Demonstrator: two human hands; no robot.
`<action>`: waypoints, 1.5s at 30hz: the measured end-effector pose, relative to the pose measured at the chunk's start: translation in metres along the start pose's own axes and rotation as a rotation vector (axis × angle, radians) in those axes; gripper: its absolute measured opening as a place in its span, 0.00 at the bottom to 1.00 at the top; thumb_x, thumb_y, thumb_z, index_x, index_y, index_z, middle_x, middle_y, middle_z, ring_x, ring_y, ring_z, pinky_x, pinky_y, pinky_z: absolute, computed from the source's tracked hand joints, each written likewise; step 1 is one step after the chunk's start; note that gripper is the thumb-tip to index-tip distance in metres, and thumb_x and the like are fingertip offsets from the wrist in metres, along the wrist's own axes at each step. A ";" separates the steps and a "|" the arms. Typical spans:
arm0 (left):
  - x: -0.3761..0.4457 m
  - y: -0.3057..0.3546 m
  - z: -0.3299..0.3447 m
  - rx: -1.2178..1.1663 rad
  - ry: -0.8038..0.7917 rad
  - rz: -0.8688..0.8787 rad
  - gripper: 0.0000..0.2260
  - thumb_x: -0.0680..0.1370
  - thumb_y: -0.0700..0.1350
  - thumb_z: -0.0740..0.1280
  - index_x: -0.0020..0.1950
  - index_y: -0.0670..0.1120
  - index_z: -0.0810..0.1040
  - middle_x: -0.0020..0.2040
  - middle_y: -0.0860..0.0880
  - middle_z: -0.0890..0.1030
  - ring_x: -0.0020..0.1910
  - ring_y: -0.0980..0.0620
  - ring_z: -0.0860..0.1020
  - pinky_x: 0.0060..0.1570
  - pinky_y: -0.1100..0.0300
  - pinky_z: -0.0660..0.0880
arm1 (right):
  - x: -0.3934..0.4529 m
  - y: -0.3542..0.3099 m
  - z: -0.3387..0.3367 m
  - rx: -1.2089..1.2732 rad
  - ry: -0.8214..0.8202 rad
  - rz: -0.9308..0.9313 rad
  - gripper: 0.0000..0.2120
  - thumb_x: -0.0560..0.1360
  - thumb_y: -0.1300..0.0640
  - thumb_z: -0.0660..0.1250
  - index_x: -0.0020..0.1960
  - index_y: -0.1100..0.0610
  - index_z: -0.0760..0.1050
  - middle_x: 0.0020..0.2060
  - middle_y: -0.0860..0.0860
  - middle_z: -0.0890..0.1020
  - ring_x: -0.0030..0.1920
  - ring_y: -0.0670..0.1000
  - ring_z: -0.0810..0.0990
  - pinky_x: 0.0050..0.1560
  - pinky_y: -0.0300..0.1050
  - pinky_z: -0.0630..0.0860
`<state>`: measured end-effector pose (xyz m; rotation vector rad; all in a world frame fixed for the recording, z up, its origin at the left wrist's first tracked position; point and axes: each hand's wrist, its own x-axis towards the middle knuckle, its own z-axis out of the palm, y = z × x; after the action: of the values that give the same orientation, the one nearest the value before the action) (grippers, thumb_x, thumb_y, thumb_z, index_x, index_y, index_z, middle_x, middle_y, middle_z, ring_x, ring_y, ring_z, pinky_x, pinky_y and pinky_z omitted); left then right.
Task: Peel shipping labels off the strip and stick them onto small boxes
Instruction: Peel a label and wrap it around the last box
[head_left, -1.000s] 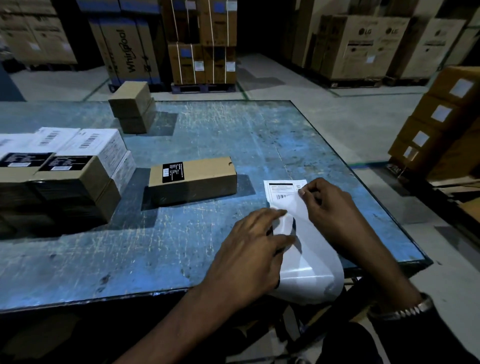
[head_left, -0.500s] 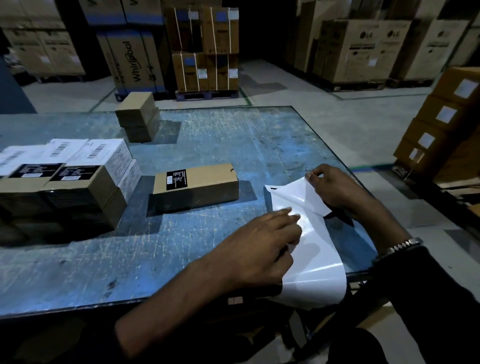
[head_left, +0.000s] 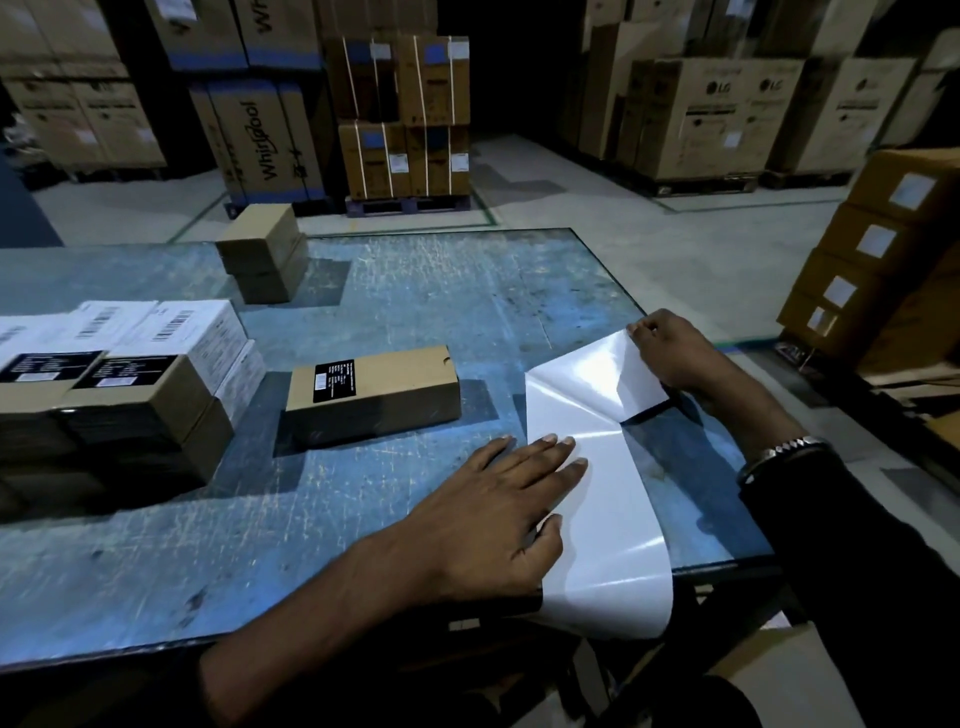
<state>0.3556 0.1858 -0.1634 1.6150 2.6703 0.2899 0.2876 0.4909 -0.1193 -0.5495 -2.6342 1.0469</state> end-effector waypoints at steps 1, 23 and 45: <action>0.000 -0.001 0.000 -0.009 0.000 0.001 0.32 0.82 0.56 0.48 0.87 0.53 0.53 0.88 0.53 0.50 0.86 0.59 0.45 0.84 0.50 0.41 | 0.002 0.003 -0.001 0.038 0.016 0.008 0.13 0.89 0.51 0.60 0.56 0.59 0.76 0.47 0.55 0.77 0.52 0.57 0.75 0.49 0.47 0.68; 0.004 -0.007 0.000 -0.068 -0.007 -0.004 0.32 0.83 0.60 0.45 0.87 0.54 0.55 0.87 0.55 0.52 0.85 0.61 0.46 0.84 0.54 0.42 | 0.006 0.014 -0.035 0.565 0.519 -0.006 0.09 0.88 0.47 0.59 0.59 0.52 0.71 0.49 0.46 0.78 0.52 0.51 0.78 0.53 0.57 0.80; 0.071 -0.034 -0.010 -0.193 0.228 -0.121 0.28 0.82 0.49 0.61 0.82 0.41 0.66 0.84 0.43 0.65 0.81 0.45 0.66 0.76 0.50 0.69 | 0.018 -0.097 0.089 0.638 0.223 -0.113 0.10 0.87 0.45 0.60 0.54 0.50 0.73 0.41 0.47 0.78 0.44 0.53 0.78 0.48 0.57 0.79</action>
<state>0.2919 0.2314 -0.1530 1.4376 2.7805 0.7445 0.2145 0.3808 -0.1129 -0.3378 -1.9580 1.5793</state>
